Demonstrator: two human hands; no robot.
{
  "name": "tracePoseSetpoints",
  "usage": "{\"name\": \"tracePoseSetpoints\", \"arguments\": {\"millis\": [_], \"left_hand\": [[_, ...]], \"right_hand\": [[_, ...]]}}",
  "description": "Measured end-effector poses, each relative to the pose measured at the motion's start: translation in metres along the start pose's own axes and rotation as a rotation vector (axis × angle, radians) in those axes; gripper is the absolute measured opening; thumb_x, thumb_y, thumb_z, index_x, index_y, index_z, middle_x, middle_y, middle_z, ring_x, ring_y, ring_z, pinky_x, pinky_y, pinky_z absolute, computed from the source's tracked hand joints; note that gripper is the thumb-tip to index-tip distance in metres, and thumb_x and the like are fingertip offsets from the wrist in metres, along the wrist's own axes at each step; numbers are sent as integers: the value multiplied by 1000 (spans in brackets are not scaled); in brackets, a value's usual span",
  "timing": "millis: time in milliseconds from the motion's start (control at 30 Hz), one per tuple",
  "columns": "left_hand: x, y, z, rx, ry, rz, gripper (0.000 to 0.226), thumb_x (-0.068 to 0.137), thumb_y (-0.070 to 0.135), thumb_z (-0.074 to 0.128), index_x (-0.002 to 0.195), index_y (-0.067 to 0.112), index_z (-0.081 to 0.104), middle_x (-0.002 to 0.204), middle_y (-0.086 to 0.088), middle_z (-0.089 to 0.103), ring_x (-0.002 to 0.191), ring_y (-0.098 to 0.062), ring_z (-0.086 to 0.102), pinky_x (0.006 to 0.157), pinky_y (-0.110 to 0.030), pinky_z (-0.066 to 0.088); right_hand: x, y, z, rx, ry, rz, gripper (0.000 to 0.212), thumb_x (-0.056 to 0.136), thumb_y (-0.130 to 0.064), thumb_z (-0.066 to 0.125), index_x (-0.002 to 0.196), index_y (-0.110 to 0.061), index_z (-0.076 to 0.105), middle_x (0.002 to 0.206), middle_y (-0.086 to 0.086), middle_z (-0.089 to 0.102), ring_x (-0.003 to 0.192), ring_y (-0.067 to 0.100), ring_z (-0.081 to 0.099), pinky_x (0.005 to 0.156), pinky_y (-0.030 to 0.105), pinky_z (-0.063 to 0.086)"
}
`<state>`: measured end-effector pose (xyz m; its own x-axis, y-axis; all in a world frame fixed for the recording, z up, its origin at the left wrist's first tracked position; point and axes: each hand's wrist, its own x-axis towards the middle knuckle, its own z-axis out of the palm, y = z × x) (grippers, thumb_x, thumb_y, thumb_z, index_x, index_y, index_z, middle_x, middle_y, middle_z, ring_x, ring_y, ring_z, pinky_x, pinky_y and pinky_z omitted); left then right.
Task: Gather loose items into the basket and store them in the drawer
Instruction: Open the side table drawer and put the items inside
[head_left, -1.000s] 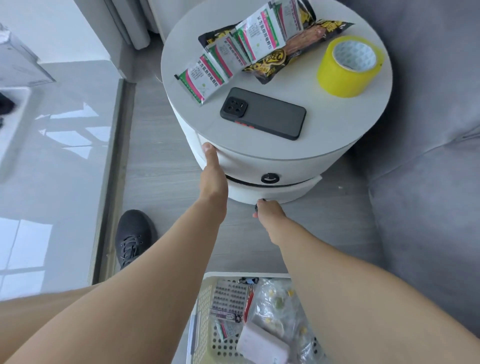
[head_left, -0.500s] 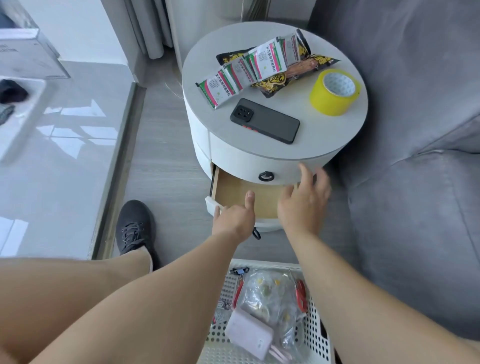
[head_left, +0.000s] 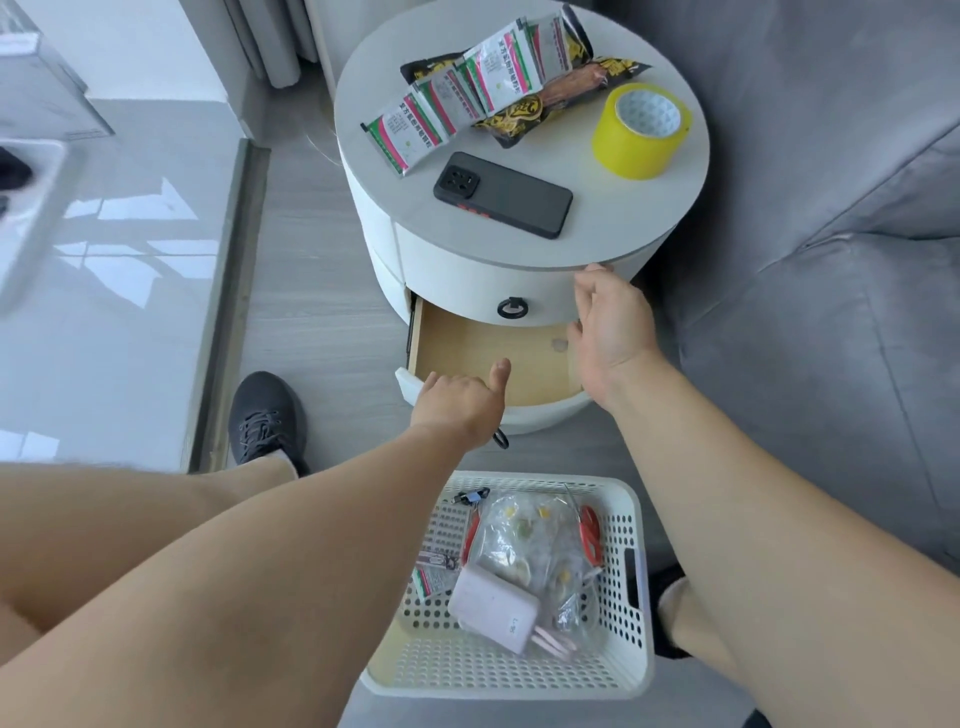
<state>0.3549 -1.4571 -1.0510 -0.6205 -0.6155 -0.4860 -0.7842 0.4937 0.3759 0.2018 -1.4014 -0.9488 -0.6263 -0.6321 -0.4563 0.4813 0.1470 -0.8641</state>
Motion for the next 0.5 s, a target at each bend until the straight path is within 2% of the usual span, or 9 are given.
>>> {"name": "tracePoseSetpoints", "arguments": {"millis": [67, 133, 167, 200, 300, 333, 400, 467, 500], "left_hand": [[-11, 0, 4, 6, -37, -3, 88, 102, 57, -8, 87, 10, 64, 91, -12, 65, 109, -33, 58, 115, -46, 34], [-21, 2, 4, -34, -66, -19, 86, 105, 57, -3, 96, 7, 66, 92, -11, 63, 105, -31, 55, 97, -46, 44], [-25, 3, 3, -39, -73, -33, 90, 102, 62, -5, 98, 7, 68, 90, -10, 61, 101, -30, 54, 90, -44, 44], [-26, 3, 4, -35, -86, -48, 97, 97, 66, -9, 100, 9, 69, 88, -8, 61, 97, -28, 53, 85, -42, 43], [-38, 1, 15, -6, -153, -104, 102, 94, 72, -11, 94, 12, 71, 86, -6, 64, 91, -26, 60, 92, -48, 43], [-44, -1, 20, -8, -165, -117, 99, 96, 72, -8, 90, 13, 71, 88, -7, 66, 93, -27, 62, 97, -50, 42], [-54, -1, 26, -39, -163, -99, 91, 101, 67, -2, 90, 11, 69, 96, -11, 67, 97, -29, 63, 97, -48, 47], [-60, 1, 25, -45, -144, -103, 86, 105, 62, 1, 101, 9, 69, 102, -14, 66, 100, -30, 61, 96, -47, 49], [-60, 2, 22, -50, -156, -119, 82, 107, 57, 3, 117, 10, 68, 108, -14, 67, 103, -30, 62, 98, -49, 48]], "right_hand": [[-2, 0, -2, 22, -27, -6, 23, 92, -18, 54, 103, -32, 67, 140, -33, 54, 143, -12, 37, 127, 46, 4], [-8, -3, 1, -6, -61, -19, 48, 81, -30, 63, 128, -37, 68, 157, -31, 42, 153, -8, 22, 128, 51, 0], [-12, -5, 2, -18, -70, -12, 62, 75, -35, 65, 137, -36, 65, 160, -29, 39, 154, -8, 19, 128, 54, -1], [-12, -6, 3, -9, -64, -10, 66, 73, -36, 66, 139, -36, 64, 161, -28, 39, 154, -8, 19, 128, 54, -1], [-14, -9, 4, 62, -61, 20, 36, 86, -26, 61, 121, -34, 66, 157, -23, 49, 149, -6, 33, 127, 45, 8], [-13, -10, 3, 72, -66, 32, 32, 90, -24, 59, 121, -33, 63, 155, -23, 51, 148, -5, 35, 124, 42, 12], [-12, -11, 1, 70, -72, 55, 40, 95, -24, 57, 135, -28, 60, 153, -25, 52, 149, -3, 34, 121, 41, 15], [-15, -12, 1, 59, -70, 74, 42, 96, -26, 57, 138, -30, 58, 152, -28, 52, 150, -1, 34, 116, 40, 22], [-16, -13, 3, 47, -66, 82, 38, 97, -27, 56, 133, -35, 58, 152, -29, 51, 149, 0, 35, 107, 40, 27]]}}
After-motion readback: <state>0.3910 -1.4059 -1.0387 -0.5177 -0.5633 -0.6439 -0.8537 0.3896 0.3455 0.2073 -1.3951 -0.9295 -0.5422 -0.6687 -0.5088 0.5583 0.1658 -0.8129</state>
